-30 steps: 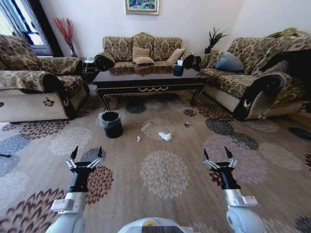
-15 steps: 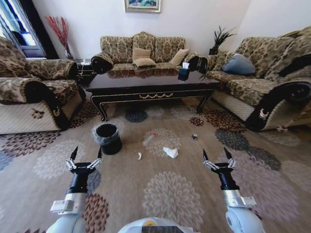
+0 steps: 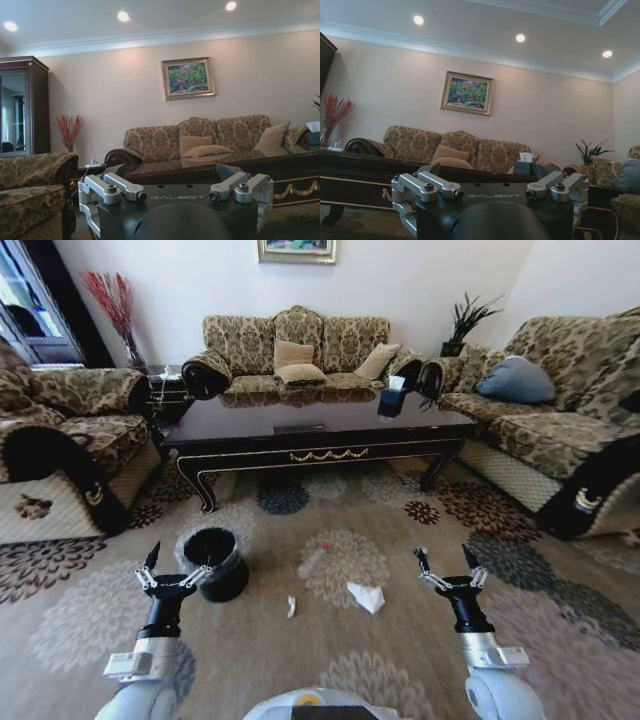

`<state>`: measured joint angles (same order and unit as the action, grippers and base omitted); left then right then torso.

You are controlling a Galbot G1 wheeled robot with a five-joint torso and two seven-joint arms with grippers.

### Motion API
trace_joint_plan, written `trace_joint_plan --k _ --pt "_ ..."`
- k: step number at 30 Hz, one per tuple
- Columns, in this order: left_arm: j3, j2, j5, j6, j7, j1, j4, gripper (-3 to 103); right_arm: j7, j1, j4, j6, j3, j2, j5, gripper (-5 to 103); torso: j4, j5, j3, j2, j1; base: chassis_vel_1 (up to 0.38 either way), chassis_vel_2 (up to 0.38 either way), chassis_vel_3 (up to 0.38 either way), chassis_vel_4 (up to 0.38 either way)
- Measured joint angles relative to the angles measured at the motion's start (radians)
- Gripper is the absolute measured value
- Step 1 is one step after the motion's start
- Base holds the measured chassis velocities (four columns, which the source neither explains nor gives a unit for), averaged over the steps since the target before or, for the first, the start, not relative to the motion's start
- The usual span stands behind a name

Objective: Move to the front of the table and pick up the trash from the floor, then place it into the trash bin.

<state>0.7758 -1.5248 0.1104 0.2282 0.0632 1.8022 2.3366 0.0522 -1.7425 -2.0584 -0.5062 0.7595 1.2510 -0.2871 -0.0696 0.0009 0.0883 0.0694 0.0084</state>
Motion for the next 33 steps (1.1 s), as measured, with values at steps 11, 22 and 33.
trace_joint_plan --k 11,22,33 --pt "0.007 0.017 0.022 -0.052 -0.09 -0.05 0.018 100 0.001 -0.008 0.003 -0.017 0.0 0.006 0.011 100 -0.0007 -0.0008 0.0 0.0 0.0 -0.139 0.153 0.133 -0.133" --pt "0.082 0.132 0.169 -0.391 -0.3 -0.17 -0.01 100 0.009 -0.016 0.01 -0.027 -0.004 0.01 0.028 100 -0.0004 -0.0012 0.0 0.001 0.0 0.01 -0.017 -0.012 0.013" --pt "0.136 0.242 0.325 -0.719 -0.381 -0.203 -0.057 100 0.025 -0.017 0.029 -0.035 -0.009 0.019 0.05 100 -0.0004 -0.001 0.0 0.001 0.0 0.0 0.0 0.0 0.0"
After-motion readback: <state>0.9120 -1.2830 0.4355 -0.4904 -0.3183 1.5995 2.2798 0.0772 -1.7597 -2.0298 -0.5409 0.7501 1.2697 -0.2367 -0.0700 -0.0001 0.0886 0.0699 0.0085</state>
